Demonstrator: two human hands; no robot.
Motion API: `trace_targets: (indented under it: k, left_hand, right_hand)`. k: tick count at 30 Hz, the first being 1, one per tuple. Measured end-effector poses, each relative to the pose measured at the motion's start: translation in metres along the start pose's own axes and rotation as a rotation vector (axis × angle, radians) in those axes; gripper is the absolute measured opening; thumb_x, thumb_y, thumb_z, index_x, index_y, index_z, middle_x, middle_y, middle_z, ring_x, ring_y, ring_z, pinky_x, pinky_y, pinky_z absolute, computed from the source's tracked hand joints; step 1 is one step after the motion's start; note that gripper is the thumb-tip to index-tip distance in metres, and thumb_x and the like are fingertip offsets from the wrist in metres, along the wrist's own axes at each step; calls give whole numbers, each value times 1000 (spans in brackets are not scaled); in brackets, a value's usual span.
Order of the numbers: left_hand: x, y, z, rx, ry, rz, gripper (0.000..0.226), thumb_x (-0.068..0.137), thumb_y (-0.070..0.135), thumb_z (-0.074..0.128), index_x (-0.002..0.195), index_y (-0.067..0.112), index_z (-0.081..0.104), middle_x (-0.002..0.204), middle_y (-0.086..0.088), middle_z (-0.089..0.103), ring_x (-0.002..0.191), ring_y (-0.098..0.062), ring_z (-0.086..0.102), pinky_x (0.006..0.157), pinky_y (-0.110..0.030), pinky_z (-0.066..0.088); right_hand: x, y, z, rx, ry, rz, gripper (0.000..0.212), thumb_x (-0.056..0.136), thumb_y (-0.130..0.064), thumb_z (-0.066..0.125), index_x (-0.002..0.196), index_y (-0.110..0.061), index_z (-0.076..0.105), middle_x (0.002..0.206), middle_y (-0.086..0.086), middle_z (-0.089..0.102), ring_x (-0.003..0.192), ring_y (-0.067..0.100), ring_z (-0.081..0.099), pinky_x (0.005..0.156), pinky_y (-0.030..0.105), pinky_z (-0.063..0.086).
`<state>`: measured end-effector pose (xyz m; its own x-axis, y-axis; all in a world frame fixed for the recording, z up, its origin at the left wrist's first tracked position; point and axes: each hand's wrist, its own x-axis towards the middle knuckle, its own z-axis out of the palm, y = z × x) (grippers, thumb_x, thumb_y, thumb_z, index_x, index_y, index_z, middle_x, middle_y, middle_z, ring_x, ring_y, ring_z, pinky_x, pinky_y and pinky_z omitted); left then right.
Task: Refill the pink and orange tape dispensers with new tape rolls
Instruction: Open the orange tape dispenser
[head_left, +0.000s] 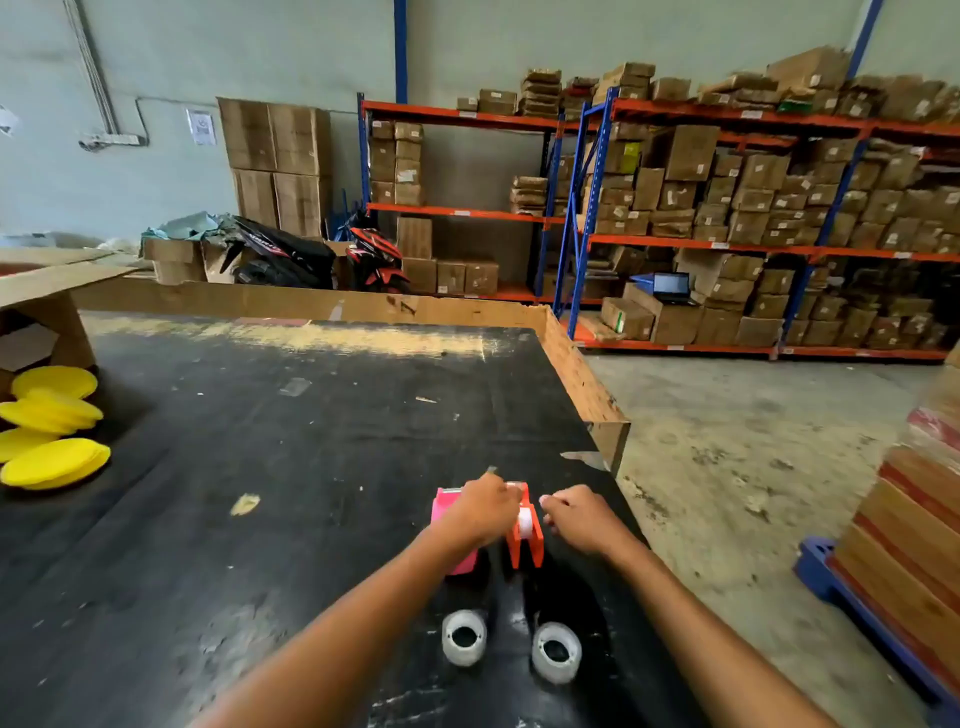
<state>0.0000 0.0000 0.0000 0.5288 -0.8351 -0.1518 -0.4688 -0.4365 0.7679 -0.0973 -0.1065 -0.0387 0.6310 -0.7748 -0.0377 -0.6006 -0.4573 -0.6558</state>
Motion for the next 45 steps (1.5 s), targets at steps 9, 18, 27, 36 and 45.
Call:
trace_targets:
  k: [9, 18, 27, 36, 45]
  left_hand:
    - [-2, -7, 25, -416, 58, -157, 35, 95, 23, 39, 83, 4, 66, 74, -12, 64, 70, -24, 58, 64, -33, 44]
    - [-14, 1, 23, -994, 217, -194, 37, 98, 31, 48, 106, 0, 66, 102, -21, 73, 88, -27, 69, 68, -33, 58]
    - [-36, -4, 20, -937, 262, 40, 23, 101, 23, 38, 120, 14, 47, 92, -4, 62, 82, -17, 60, 70, -32, 50]
    - [-40, -14, 13, -701, 334, 154, 26, 92, 34, 33, 103, 33, 57, 91, -3, 66, 92, -25, 63, 86, -48, 51]
    - [-35, -36, -23, -815, 444, -30, 19, 91, 10, 34, 74, 15, 41, 66, -1, 38, 53, -13, 32, 46, -25, 29]
  right_hand:
    - [-17, 8, 11, 243, 145, -81, 21, 80, -28, 67, 79, -9, 75, 76, 6, 74, 70, 17, 65, 67, 29, 47]
    - [-47, -25, -2, 381, 338, -357, 21, 80, -33, 74, 88, -14, 73, 89, -1, 69, 81, 5, 65, 66, 10, 49]
    - [-68, -36, -3, 624, 168, -228, 26, 81, -24, 73, 104, -13, 67, 91, 6, 74, 78, 7, 71, 67, 20, 57]
    - [-75, -49, -1, 619, 99, -242, 42, 81, -29, 72, 120, -18, 62, 84, 15, 75, 77, 21, 74, 72, 34, 62]
    - [-46, -36, -21, 402, 201, -145, 18, 77, -28, 74, 94, -24, 73, 72, 1, 72, 65, 10, 68, 59, 26, 58]
